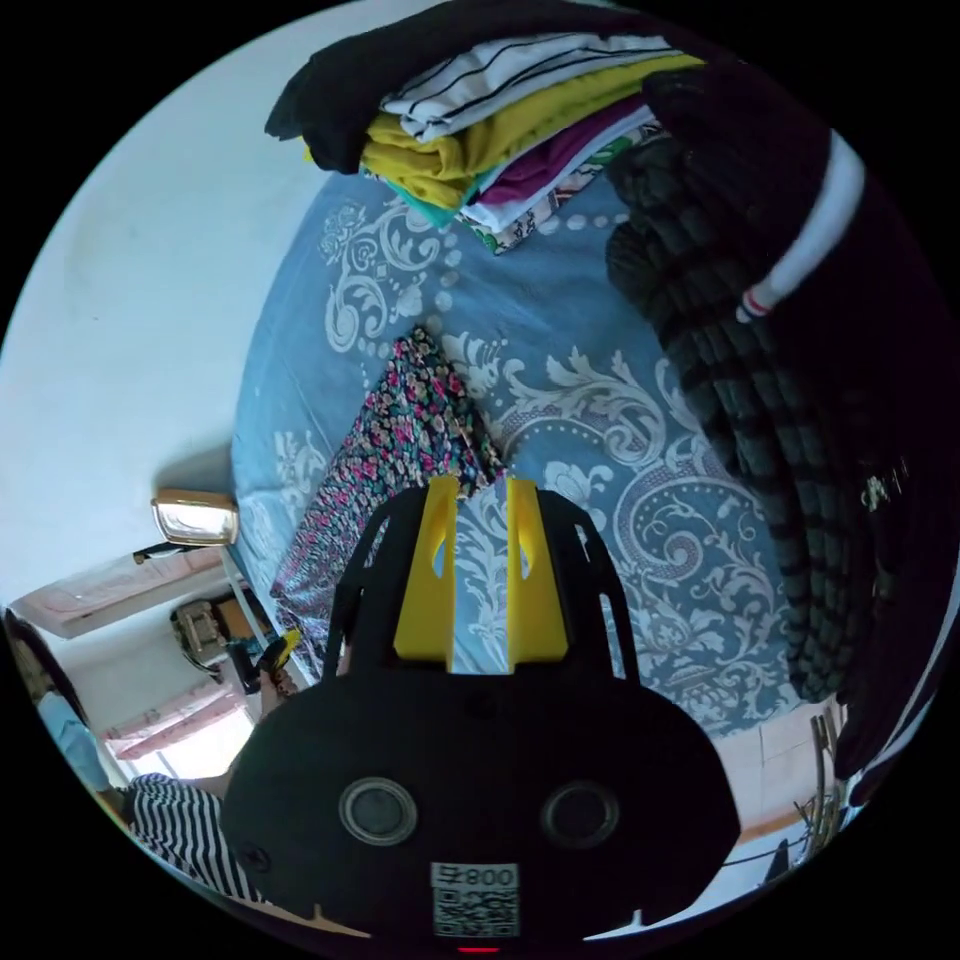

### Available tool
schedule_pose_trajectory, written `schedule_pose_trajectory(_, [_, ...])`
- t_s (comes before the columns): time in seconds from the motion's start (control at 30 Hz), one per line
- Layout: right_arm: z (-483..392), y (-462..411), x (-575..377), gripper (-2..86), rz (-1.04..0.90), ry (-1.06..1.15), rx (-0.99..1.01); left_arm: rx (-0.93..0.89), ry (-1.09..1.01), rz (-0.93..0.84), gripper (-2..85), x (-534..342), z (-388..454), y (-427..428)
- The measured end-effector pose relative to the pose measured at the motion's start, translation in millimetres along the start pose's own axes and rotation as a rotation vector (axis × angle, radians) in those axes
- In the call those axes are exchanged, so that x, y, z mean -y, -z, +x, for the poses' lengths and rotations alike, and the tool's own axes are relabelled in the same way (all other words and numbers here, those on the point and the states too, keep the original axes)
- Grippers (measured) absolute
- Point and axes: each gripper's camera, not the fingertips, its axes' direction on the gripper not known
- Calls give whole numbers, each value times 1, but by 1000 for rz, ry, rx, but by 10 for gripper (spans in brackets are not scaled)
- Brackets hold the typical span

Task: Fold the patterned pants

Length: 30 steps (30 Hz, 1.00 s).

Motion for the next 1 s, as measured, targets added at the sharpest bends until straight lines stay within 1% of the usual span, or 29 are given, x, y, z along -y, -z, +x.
schedule_pose_trajectory(0.03, [-6,-3,3,79,-7,17,-15,24,-24,-21,41,1,7,-8])
schedule_pose_trajectory(0.1, [-16,-9,6,73,-35,50,-63,139,-116,-112,36,5,32,-41])
schedule_pose_trajectory(0.17, [-27,-19,7,45,-94,83,-160,200,-155,-177,28,8,46,-64])
schedule_pose_trajectory(0.2, [-29,-19,6,35,-87,83,-181,247,-176,-206,22,10,55,-77])
schedule_pose_trajectory(0.27, [-32,-16,4,18,-110,97,-175,297,-205,-213,14,10,67,-87])
schedule_pose_trajectory(0.43, [-36,18,-7,8,-59,124,-132,279,-220,-226,8,0,93,-99])
schedule_pose_trajectory(0.6, [-22,22,-16,15,-91,104,-160,275,-161,-222,16,-13,106,-123])
schedule_pose_trajectory(0.7, [-15,25,-24,33,-65,83,-121,278,-159,-172,33,-24,120,-131])
schedule_pose_trajectory(0.8, [-11,30,-41,59,-88,104,-141,261,-199,-186,54,-42,140,-140])
schedule_pose_trajectory(0.9, [-5,28,-75,67,-158,161,-126,285,-232,-259,62,-63,154,-158])
schedule_pose_trajectory(0.97, [0,16,-107,70,-261,187,-137,317,-242,-311,63,-71,159,-171])
schedule_pose_trajectory(1.0, [2,13,-114,71,-283,190,-140,336,-247,-331,64,-74,162,-180])
